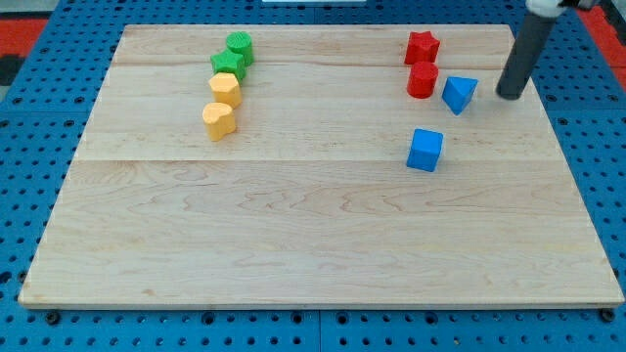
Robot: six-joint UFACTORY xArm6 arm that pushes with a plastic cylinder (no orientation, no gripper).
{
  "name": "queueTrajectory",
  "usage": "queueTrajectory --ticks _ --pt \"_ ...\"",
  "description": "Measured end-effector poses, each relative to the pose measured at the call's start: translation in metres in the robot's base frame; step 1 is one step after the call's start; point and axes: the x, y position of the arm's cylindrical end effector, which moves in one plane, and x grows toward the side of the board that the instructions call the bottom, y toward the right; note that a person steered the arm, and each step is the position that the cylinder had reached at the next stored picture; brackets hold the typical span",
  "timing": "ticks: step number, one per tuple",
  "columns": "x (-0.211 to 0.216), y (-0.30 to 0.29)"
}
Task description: Push the red star parallel to the right of the yellow heart
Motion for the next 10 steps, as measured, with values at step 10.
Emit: queueTrajectory --ticks 10 --pt "0.018 -0.301"
